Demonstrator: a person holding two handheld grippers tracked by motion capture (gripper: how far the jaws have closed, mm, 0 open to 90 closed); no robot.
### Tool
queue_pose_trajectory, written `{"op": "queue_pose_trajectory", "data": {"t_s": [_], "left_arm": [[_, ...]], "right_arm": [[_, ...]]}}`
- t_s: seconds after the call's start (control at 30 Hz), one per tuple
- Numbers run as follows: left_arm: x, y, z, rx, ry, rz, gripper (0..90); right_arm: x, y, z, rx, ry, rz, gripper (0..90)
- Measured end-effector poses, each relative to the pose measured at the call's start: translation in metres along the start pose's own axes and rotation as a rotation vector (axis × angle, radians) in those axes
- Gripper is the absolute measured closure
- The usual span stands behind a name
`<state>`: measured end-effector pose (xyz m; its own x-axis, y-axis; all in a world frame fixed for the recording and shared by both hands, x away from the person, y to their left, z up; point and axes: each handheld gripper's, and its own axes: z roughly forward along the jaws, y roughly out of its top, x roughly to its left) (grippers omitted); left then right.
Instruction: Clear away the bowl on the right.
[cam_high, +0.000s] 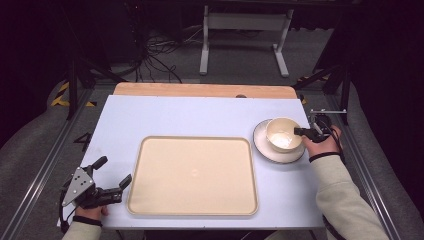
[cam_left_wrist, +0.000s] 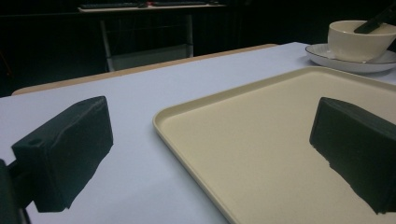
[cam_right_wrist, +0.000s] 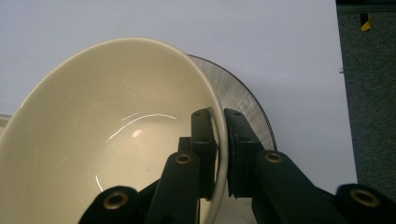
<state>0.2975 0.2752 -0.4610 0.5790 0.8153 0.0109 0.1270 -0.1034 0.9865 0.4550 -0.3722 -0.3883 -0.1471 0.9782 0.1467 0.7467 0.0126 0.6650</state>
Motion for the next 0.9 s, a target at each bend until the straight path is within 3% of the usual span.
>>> {"op": "queue_pose_trajectory", "data": {"t_s": [0.2, 0.33, 0.9], "left_arm": [[0.000, 0.000, 0.000, 0.000, -0.001, -0.003, 0.2], [0.000, 0.000, 0.000, 0.000, -0.001, -0.003, 0.2], [0.000, 0.000, 0.000, -0.001, -0.002, -0.002, 0.2]], "right_arm": [[0.003, 0.010, -0.013, 0.029, 0.015, 0.003, 83.7], [0.008, 0.016, -0.021, 0.032, 0.005, -0.006, 83.7], [0.016, 0.032, -0.045, 0.037, 0.037, -0.014, 83.7]]}}
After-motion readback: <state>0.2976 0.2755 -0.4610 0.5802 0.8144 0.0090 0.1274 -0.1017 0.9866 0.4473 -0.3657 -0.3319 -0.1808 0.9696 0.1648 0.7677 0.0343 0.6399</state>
